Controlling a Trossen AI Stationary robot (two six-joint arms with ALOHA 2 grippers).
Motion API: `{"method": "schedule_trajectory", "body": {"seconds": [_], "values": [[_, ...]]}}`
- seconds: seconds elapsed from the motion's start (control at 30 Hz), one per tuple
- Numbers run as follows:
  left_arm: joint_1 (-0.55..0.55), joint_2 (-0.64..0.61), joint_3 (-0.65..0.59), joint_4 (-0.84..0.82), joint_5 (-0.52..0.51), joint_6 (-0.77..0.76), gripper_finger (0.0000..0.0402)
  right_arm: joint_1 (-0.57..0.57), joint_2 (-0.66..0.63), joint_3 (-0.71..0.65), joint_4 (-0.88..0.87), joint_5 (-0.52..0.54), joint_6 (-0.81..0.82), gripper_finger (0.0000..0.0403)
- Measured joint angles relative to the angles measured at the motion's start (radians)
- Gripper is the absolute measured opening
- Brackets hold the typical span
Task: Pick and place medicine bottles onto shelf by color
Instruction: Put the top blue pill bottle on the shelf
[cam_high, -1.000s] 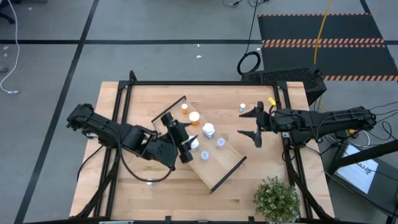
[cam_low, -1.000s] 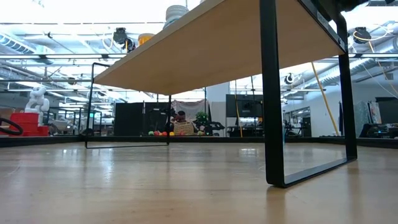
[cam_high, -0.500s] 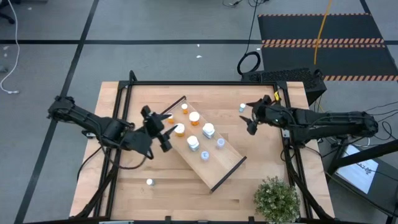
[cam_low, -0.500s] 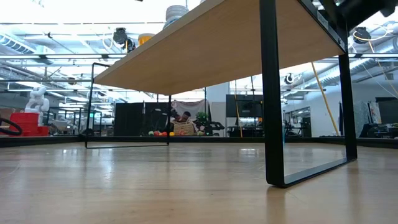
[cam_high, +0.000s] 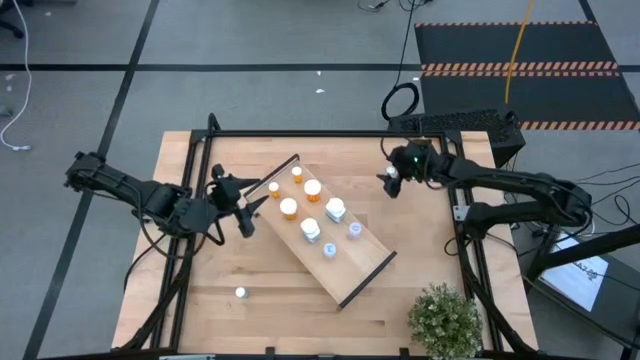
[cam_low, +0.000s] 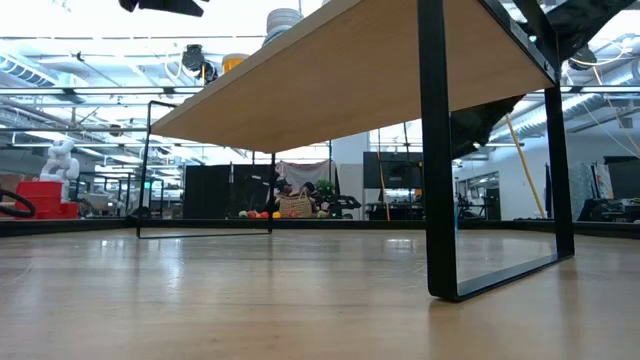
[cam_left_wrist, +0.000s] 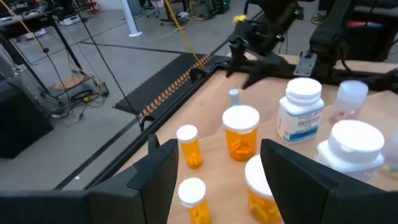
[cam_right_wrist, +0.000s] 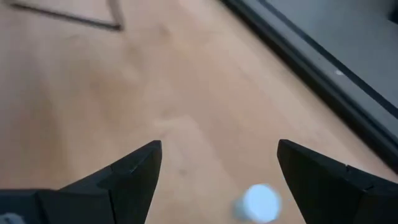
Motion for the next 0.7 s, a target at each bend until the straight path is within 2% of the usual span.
{"method": "schedule_trajectory", "body": {"seconds": [0.27, 0.53, 0.7], "values": [[0.001, -0.001, -0.003, 0.01, 0.0, 0.004, 0.023, -0.069, 0.089, 0.001, -0.007, -0.025, -0.079, 0.0313], [0.002, -0.001, -0.003, 0.01, 0.0, 0.011, 0.023, -0.069, 0.092, 0.001, -0.012, -0.05, -0.176, 0.0312], [0.002, 0.0, -0.003, 0.009, 0.002, 0.011, 0.023, -0.068, 0.092, 0.001, -0.016, -0.049, -0.207, 0.0297]]}}
